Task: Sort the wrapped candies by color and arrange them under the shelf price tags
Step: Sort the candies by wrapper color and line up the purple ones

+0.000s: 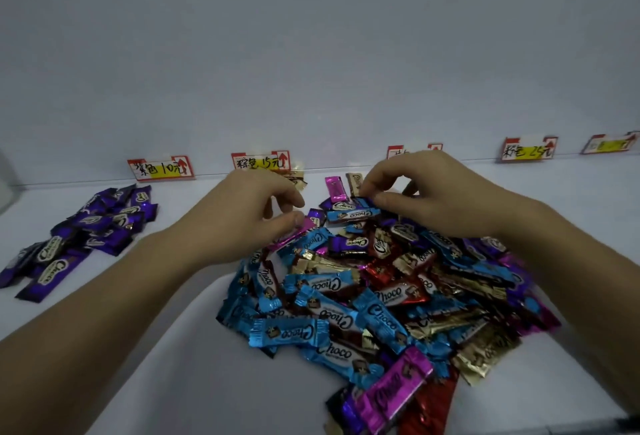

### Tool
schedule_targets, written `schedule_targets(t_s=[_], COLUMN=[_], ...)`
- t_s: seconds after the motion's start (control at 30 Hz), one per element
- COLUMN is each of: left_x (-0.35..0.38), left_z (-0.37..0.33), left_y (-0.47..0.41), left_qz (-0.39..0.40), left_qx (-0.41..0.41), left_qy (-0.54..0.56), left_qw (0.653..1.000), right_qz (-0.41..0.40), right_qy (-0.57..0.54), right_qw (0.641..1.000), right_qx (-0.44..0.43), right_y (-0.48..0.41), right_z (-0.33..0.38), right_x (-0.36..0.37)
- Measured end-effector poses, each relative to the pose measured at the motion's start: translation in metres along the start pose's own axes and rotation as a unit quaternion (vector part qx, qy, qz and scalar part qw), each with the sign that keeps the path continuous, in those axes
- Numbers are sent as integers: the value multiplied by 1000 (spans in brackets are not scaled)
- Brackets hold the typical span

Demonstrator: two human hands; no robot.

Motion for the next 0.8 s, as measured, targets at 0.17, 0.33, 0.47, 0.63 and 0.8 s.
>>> schedule_targets(t_s=[0.17, 0.33, 0.47, 0.63, 0.8], left_x=[13, 17, 19, 14, 3], left_z=[-26, -22, -17, -13, -8], left_y=[-1, 14, 19, 22, 27], left_qz=[81, 134, 136, 118, 60], left_qx=[45, 72, 63, 54, 52], left_qy=[3, 56, 104, 148, 218], left_qw=[996, 987, 983, 981, 973], right_qz=[111, 168, 121, 85, 56], right_qy=[17, 72, 70, 38, -32], right_qw=[994, 983, 990, 994, 996], right_qx=[-8, -3, -25, -48, -55], right_y=[19, 18, 17, 15, 14], right_z=[-6, 2, 4, 4, 0], right_x=[-1, 13, 12, 9, 7])
Point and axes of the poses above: each hand's wrist, its own y-axis away from the middle knuckle, its own x-axis out of the palm, z = x × y, the point moved 5 cm from there along -y, towards the middle knuckle, and after that the axes turned 10 degrees about z, right-handed, at the moved point
